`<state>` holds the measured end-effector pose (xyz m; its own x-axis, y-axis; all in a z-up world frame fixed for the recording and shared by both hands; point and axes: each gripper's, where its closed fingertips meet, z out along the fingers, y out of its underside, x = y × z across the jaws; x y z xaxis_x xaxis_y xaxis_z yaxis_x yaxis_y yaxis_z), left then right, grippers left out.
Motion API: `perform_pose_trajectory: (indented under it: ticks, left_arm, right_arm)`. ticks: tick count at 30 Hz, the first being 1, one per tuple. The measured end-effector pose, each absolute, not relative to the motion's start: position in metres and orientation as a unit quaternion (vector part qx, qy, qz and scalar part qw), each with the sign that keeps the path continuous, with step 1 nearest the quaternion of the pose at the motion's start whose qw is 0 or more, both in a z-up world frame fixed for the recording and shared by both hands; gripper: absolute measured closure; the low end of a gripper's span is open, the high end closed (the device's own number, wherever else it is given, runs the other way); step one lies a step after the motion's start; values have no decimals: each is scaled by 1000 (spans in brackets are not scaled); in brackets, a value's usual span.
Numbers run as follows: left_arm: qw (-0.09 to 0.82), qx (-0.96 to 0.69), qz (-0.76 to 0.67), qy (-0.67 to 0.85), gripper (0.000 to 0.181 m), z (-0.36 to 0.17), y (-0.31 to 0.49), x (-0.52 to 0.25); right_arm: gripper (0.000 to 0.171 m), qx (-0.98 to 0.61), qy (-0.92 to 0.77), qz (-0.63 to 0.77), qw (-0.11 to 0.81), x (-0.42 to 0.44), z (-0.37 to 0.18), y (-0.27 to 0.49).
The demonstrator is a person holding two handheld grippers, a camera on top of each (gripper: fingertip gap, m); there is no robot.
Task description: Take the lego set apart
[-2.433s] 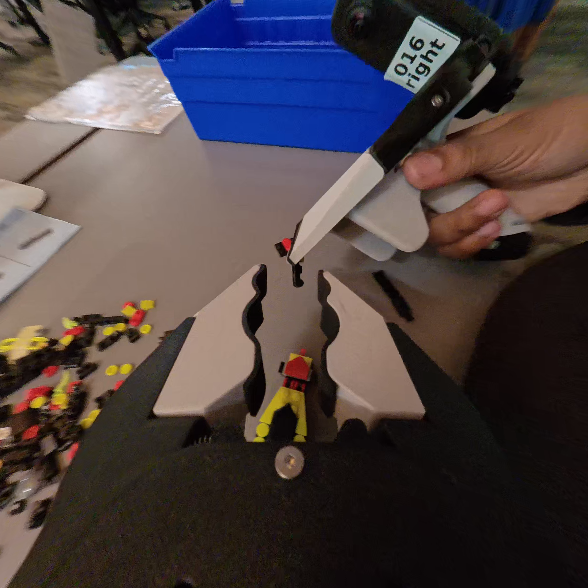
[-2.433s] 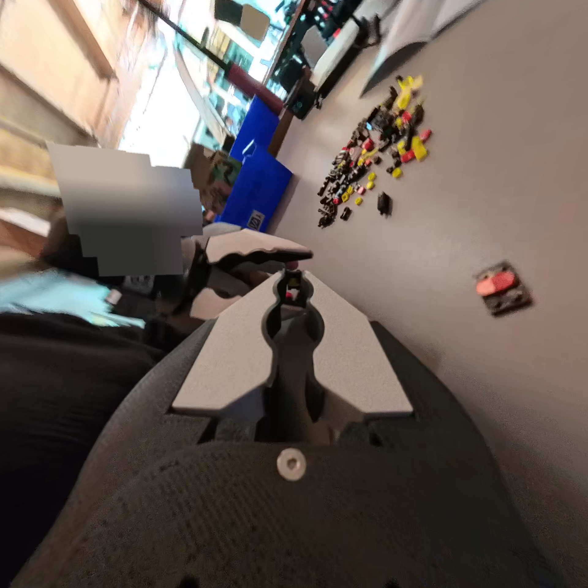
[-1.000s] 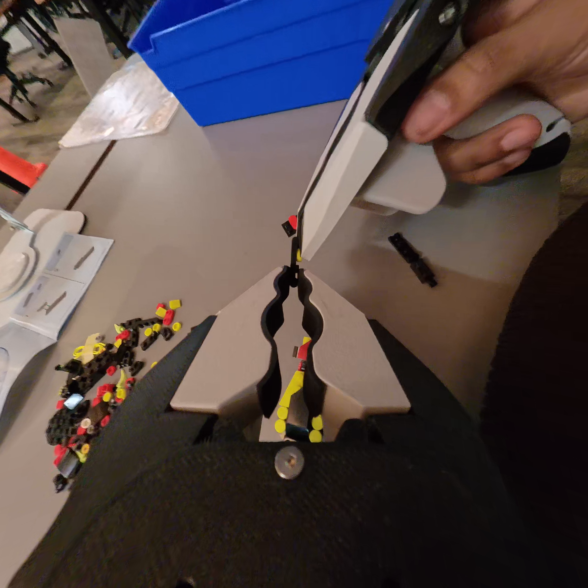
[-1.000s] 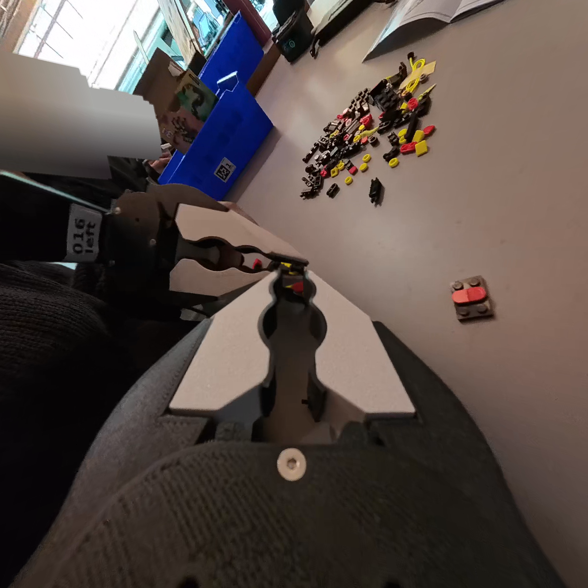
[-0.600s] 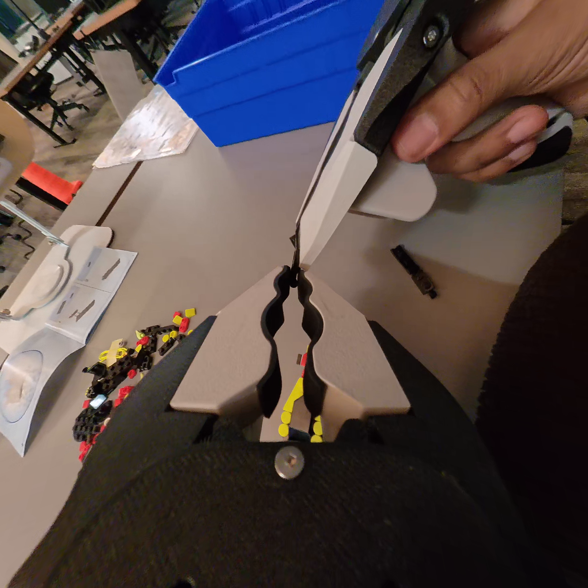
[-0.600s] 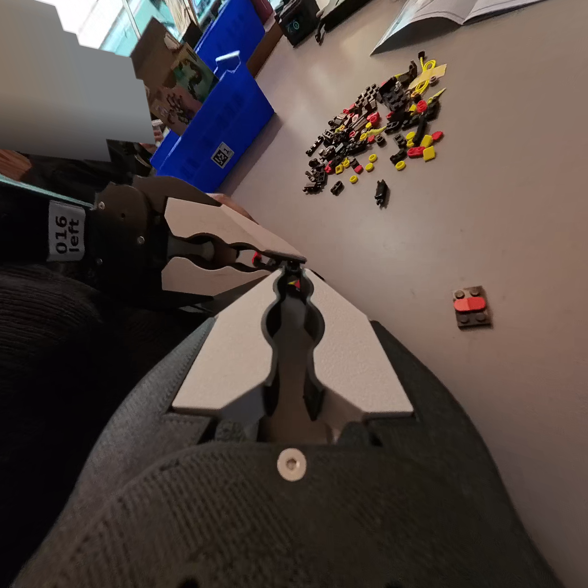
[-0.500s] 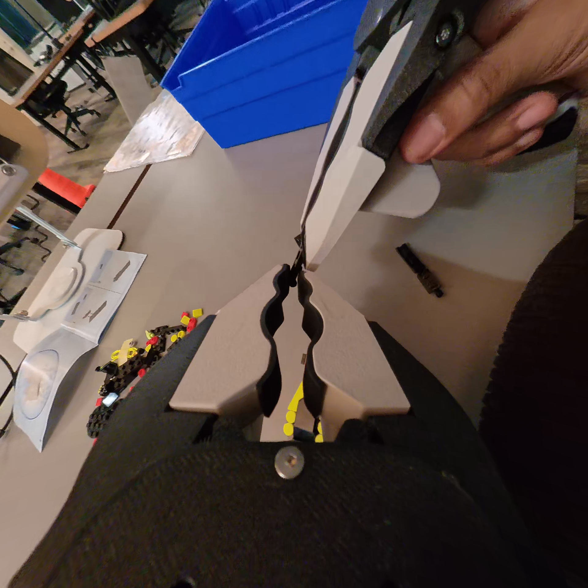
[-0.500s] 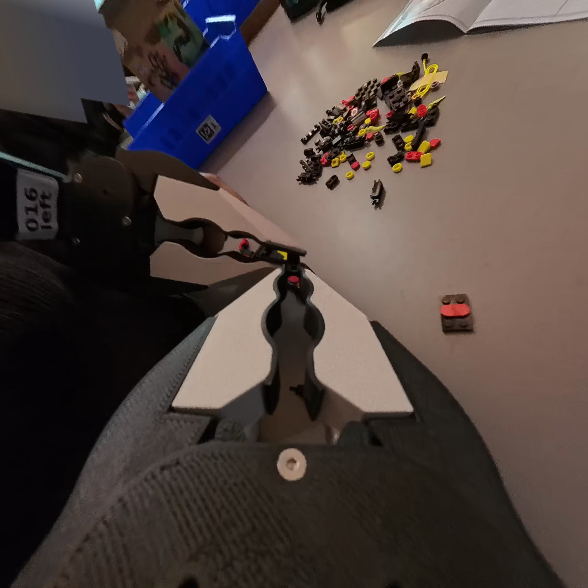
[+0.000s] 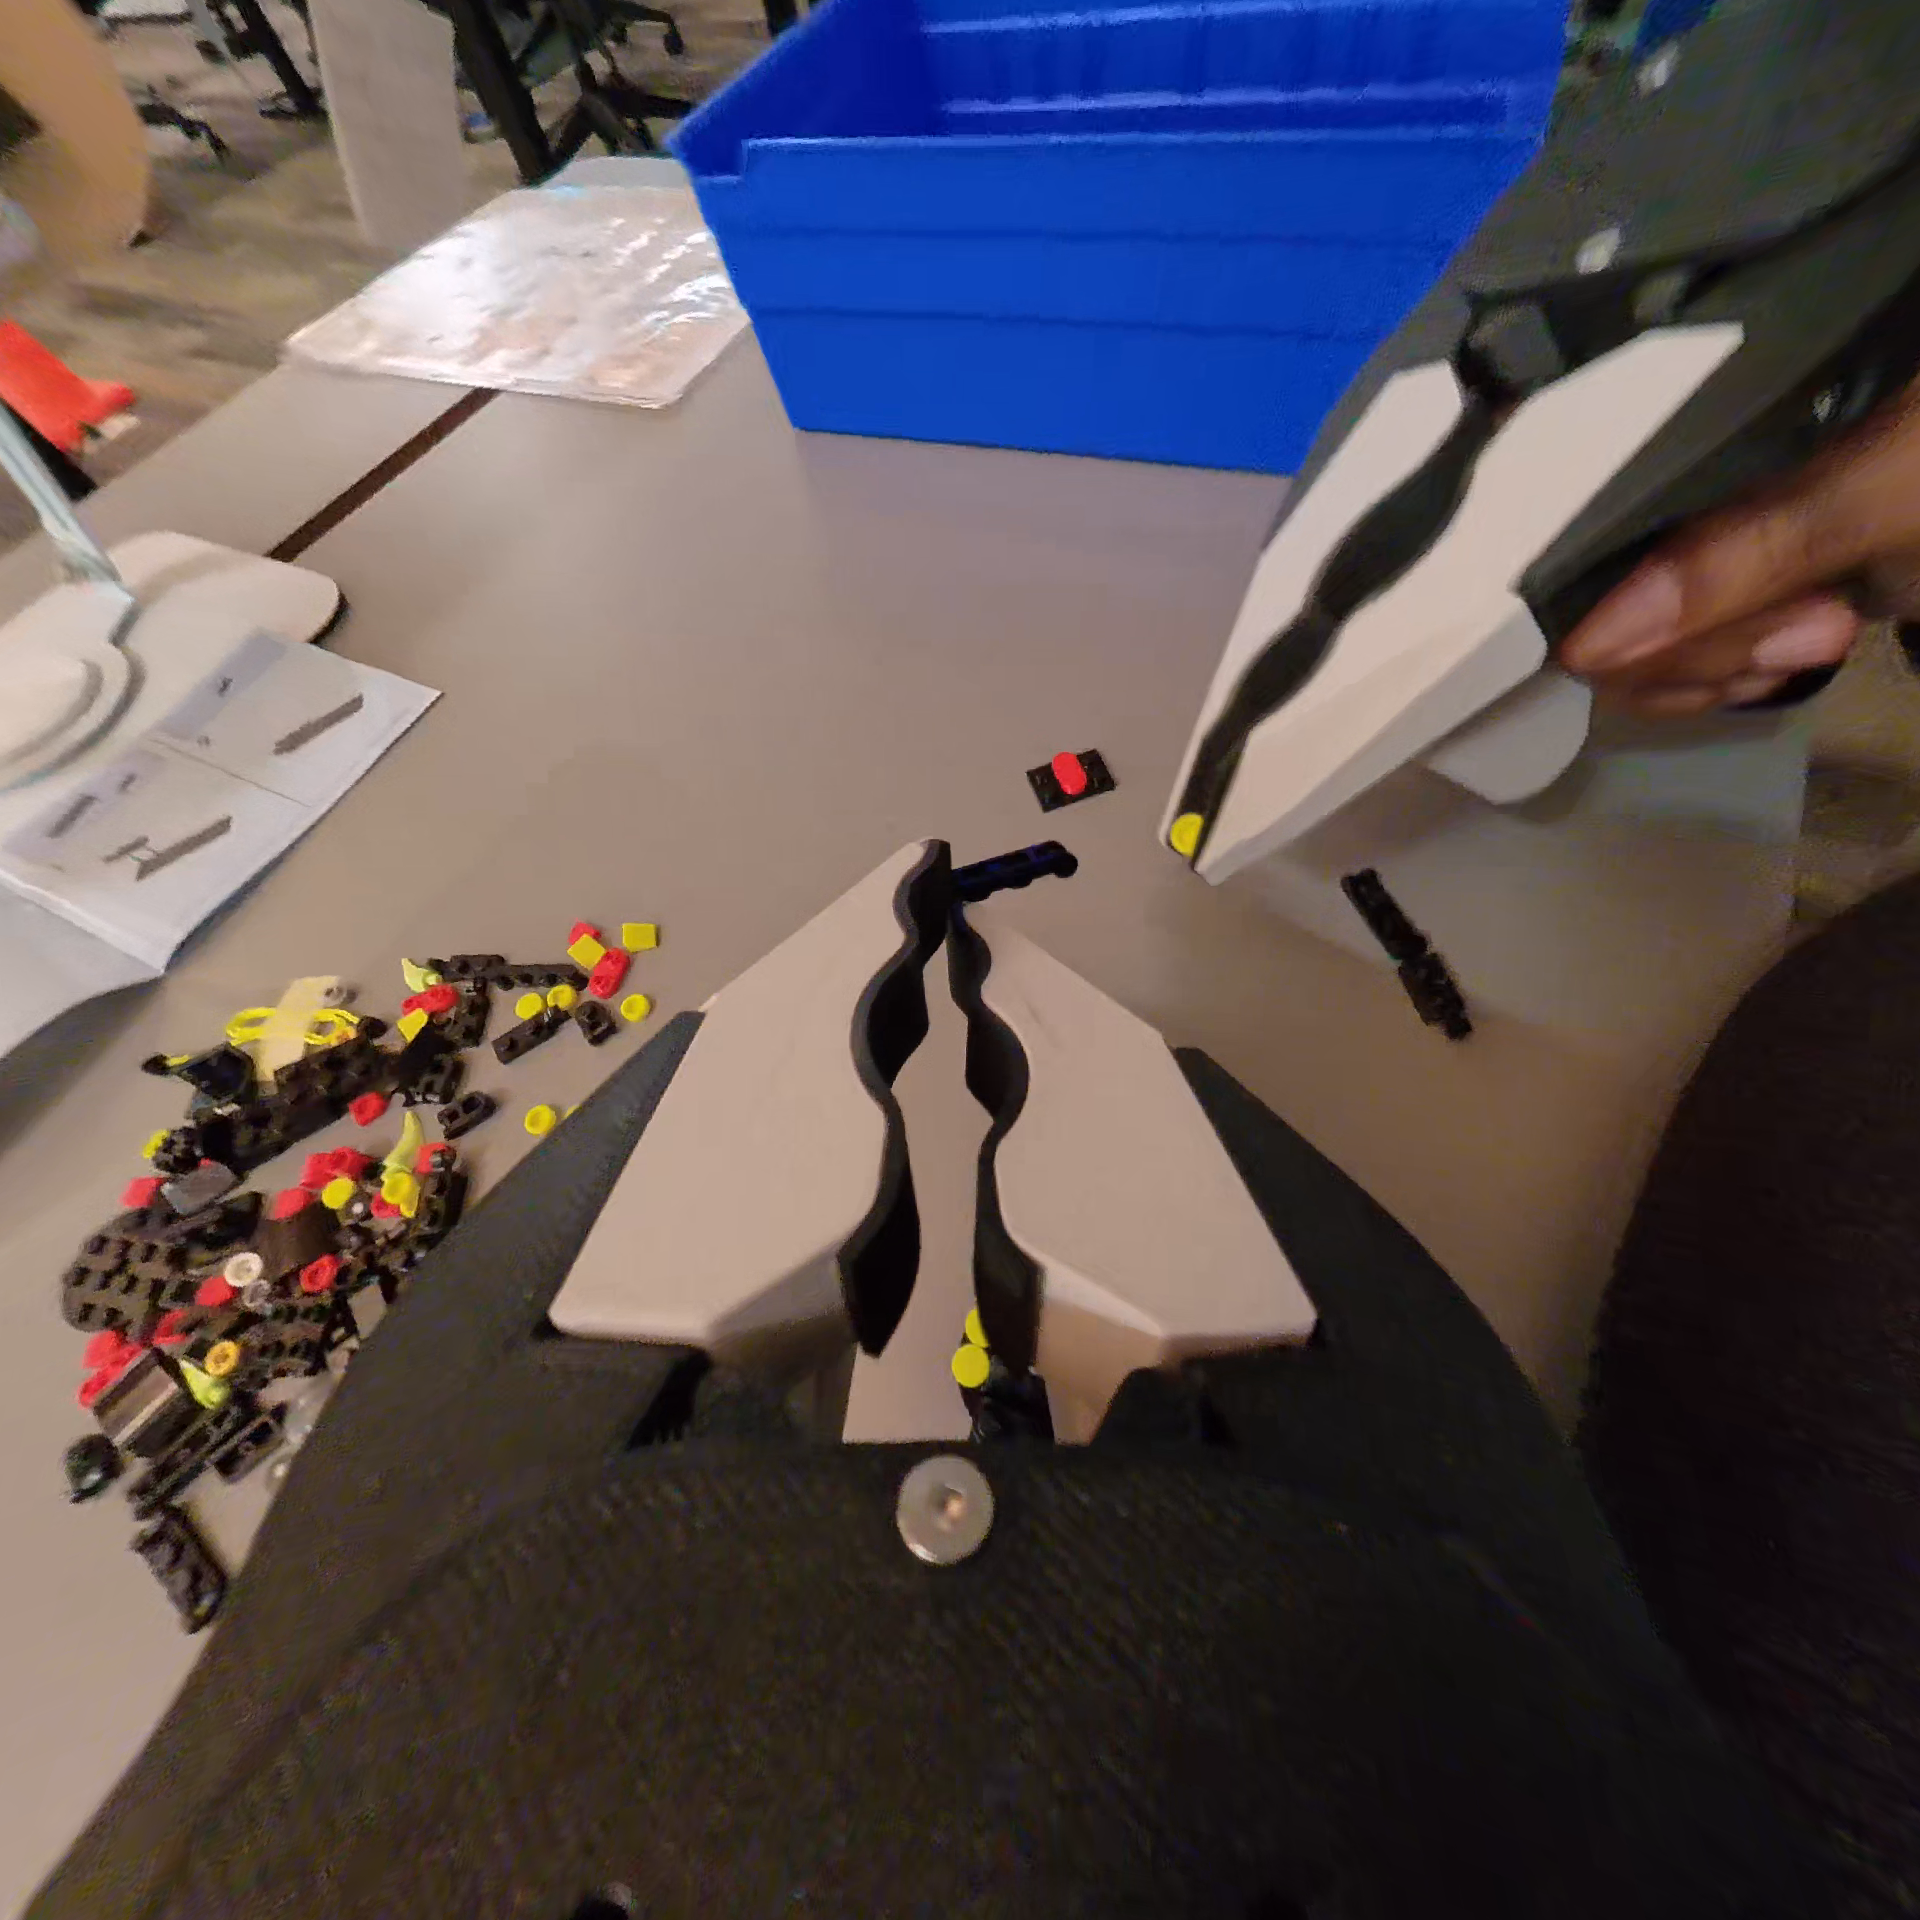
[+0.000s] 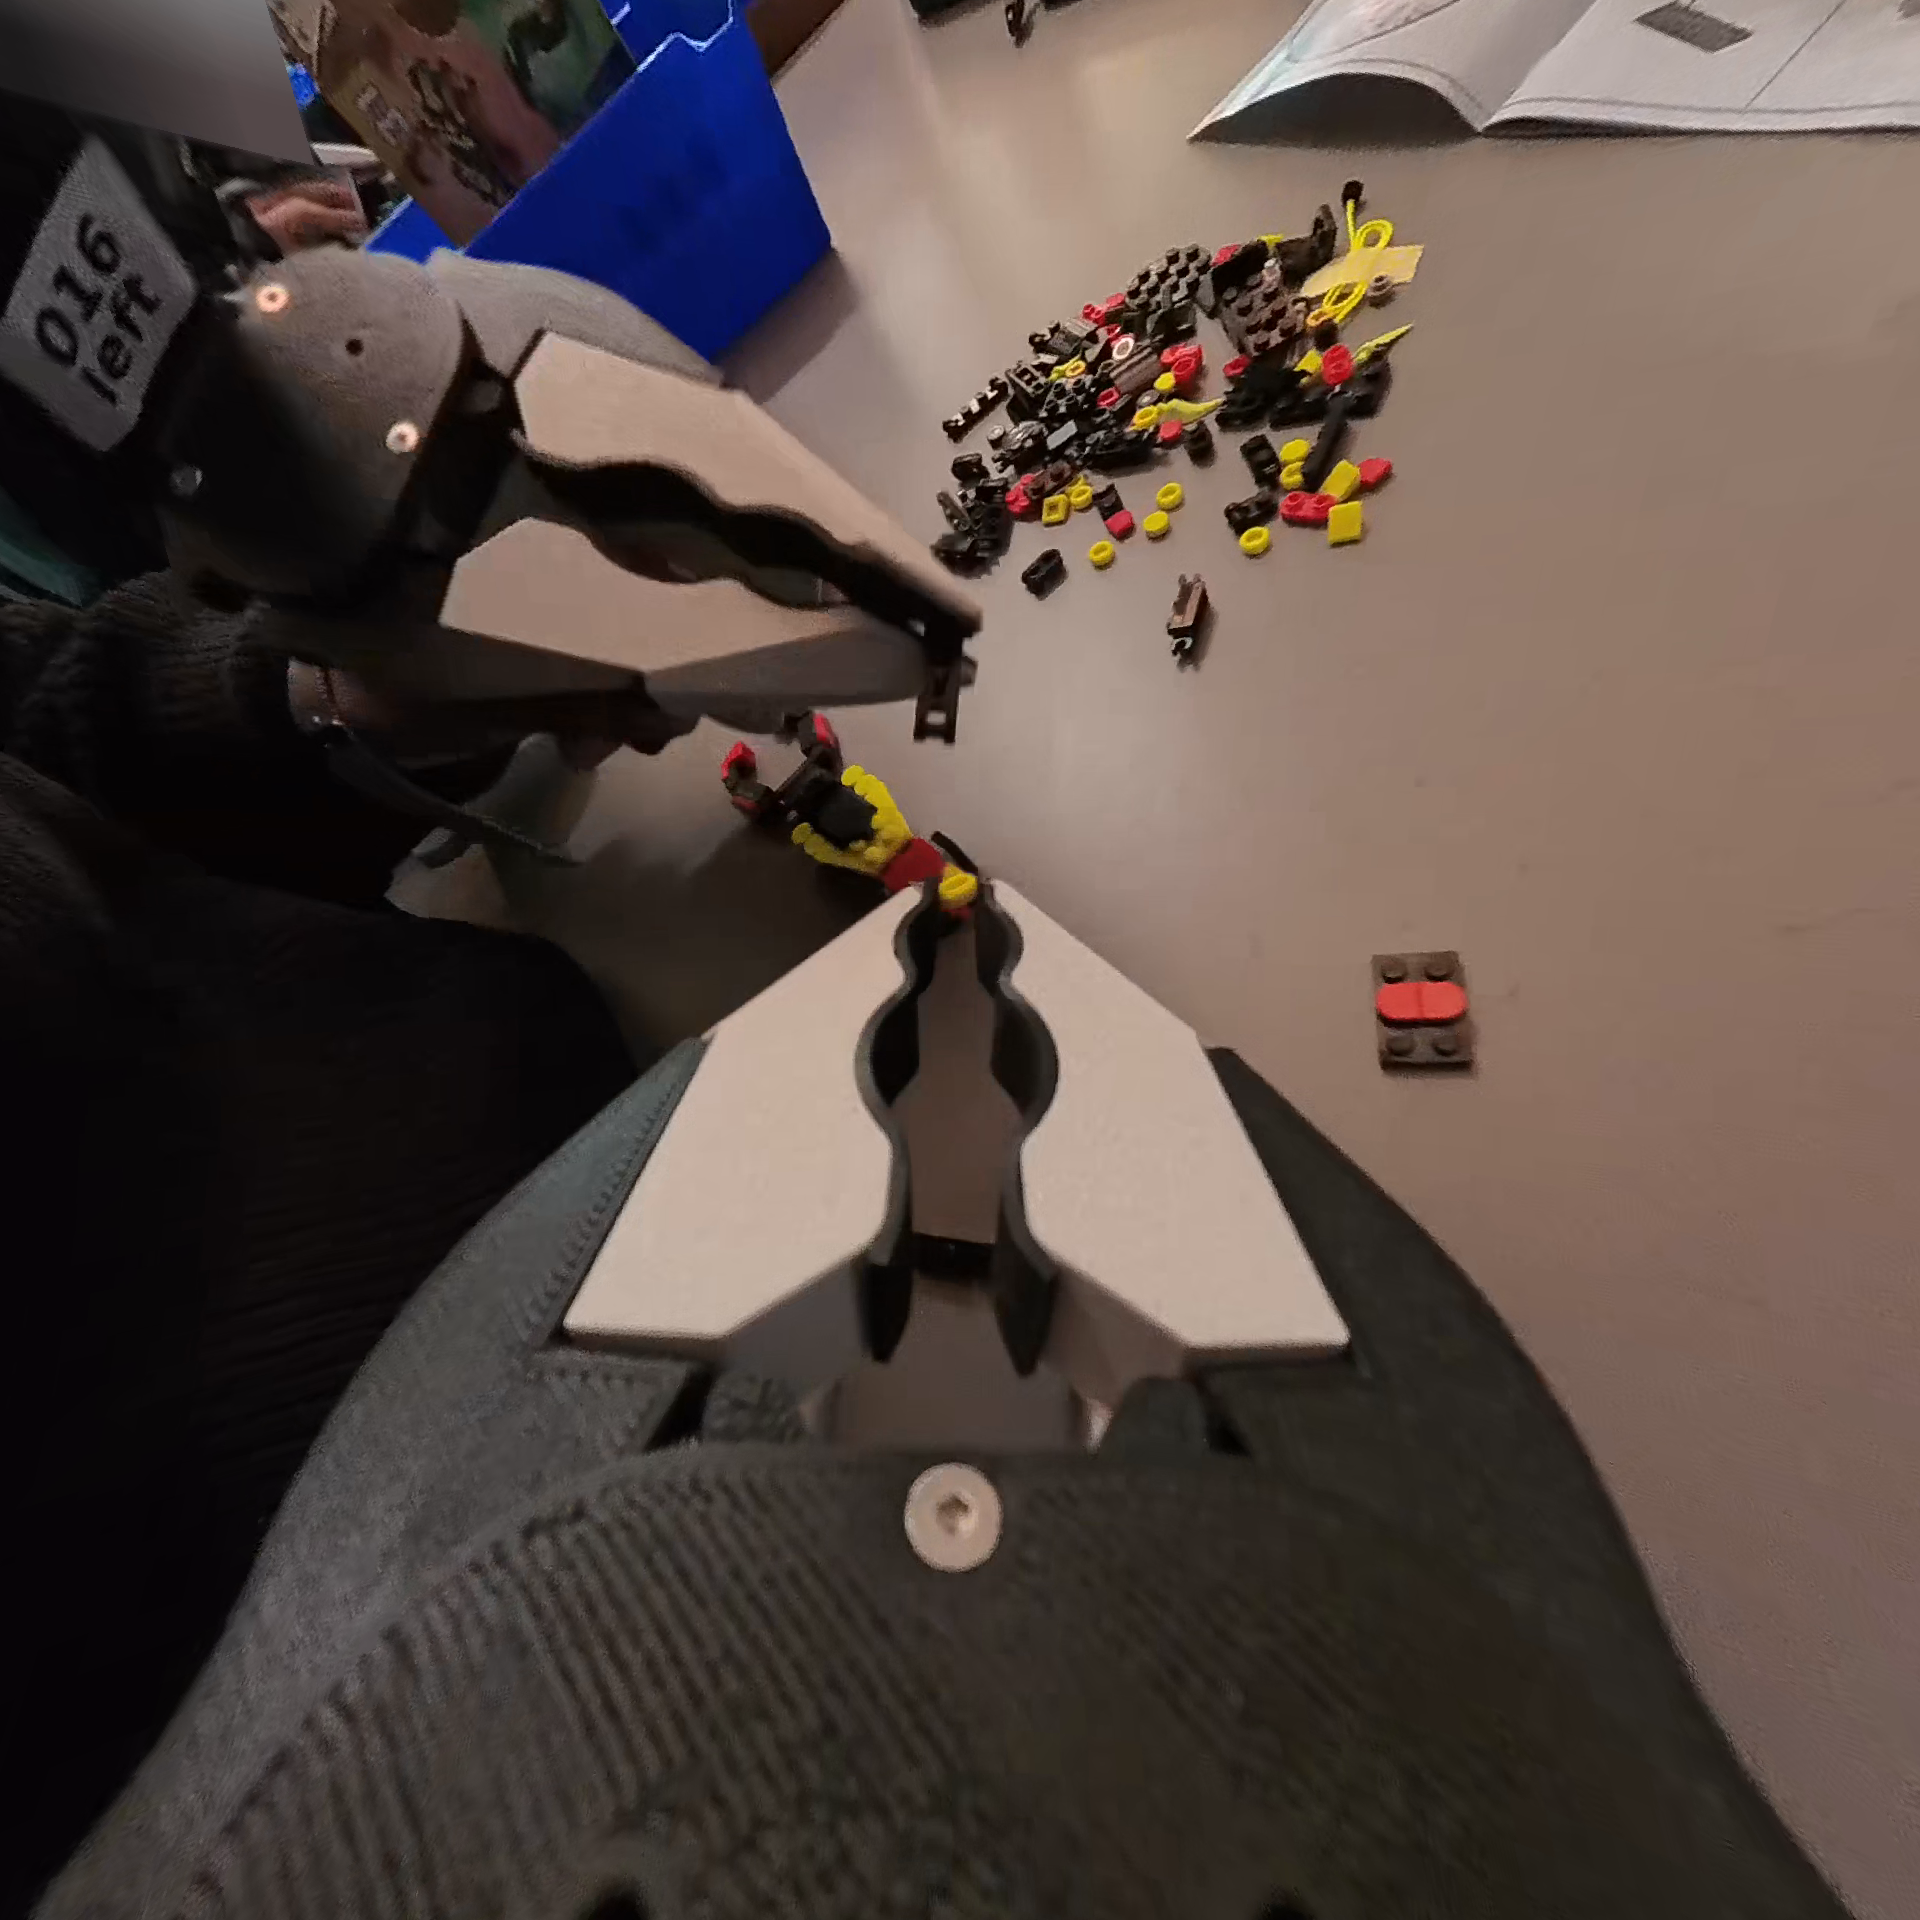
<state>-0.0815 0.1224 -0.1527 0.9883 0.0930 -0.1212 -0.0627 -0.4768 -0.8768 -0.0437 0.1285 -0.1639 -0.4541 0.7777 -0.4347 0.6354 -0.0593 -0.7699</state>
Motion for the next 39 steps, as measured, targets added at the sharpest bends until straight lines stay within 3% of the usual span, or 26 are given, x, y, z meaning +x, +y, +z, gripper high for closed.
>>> perform_pose_trajectory:
  ticks: [4,9,15,20,24,34,39]
  left_arm:
    - [541,-834,32,-107,181,-143,110,-118]
    - [474,-856,59,-200,180,-174,65,-188]
    - [428,-876,38,-221,181,-200,54,-197]
    - [401,-889,27,-220,181,-217,54,-195]
    - [410,-883,28,-228,175,-215,54,-198]
    - [528,-810,59,-249,153,-165,56,-215]
    - [550,-803,32,-226,134,-160,68,-202]
  right_arm:
    - [165,-498,-689,519,86,-47,-166,128]
    - [165,-450,-724,504,139,-77,-169,118]
    - [164,-384,-798,420,198,-139,-193,99]
    - [163,-392,-817,379,189,-174,-213,87]
    - [136,-406,-804,384,205,-182,-205,92]
    - [115,-416,-728,376,395,-153,-123,189]
    - [116,-456,-746,346,340,-88,-151,207]
